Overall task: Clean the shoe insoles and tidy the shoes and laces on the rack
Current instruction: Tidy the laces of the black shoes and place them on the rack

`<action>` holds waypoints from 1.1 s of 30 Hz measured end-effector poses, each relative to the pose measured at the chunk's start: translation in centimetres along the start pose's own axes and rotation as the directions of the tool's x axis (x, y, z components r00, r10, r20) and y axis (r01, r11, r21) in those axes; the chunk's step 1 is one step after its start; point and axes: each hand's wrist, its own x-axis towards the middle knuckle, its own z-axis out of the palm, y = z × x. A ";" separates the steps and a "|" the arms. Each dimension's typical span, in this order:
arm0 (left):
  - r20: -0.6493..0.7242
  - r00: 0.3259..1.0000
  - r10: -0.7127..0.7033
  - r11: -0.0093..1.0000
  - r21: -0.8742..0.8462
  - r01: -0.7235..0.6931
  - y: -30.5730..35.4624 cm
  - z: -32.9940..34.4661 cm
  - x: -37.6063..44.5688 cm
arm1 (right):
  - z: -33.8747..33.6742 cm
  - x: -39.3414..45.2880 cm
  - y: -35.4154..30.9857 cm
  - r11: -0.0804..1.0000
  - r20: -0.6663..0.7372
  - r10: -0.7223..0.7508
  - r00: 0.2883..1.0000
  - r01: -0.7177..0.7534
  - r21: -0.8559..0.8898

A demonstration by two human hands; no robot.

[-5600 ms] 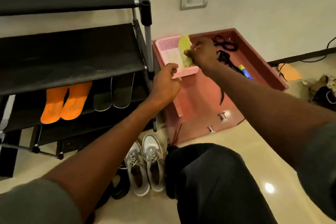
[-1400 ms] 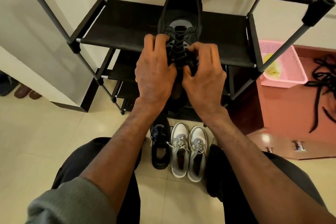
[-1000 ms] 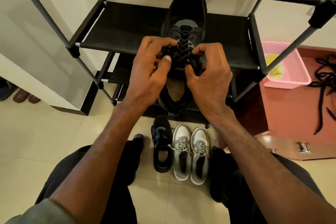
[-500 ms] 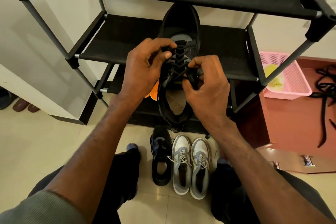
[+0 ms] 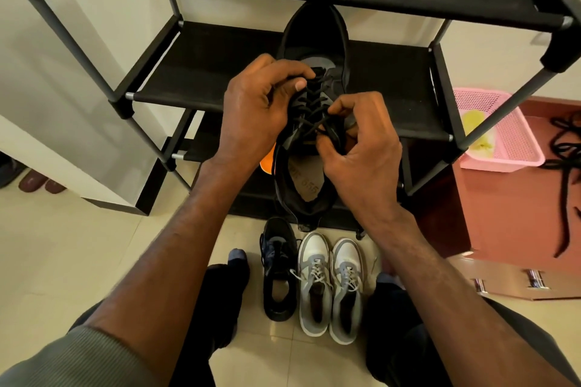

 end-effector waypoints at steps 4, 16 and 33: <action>-0.037 0.999 0.000 1.000 0.019 0.000 -0.2 0.5 0.2 | 0.0 0.0 -0.2 1.000 0.019 0.018 1.000 -0.018 0.010; -0.063 0.994 -0.088 0.993 -0.078 0.083 0.0 1.3 0.3 | -1.1 2.7 0.2 0.974 0.102 0.026 0.994 -0.048 0.220; -0.091 0.991 -0.095 0.992 -0.090 0.087 -0.7 1.5 0.0 | 0.4 5.3 0.4 0.998 0.071 0.009 0.997 -0.013 0.058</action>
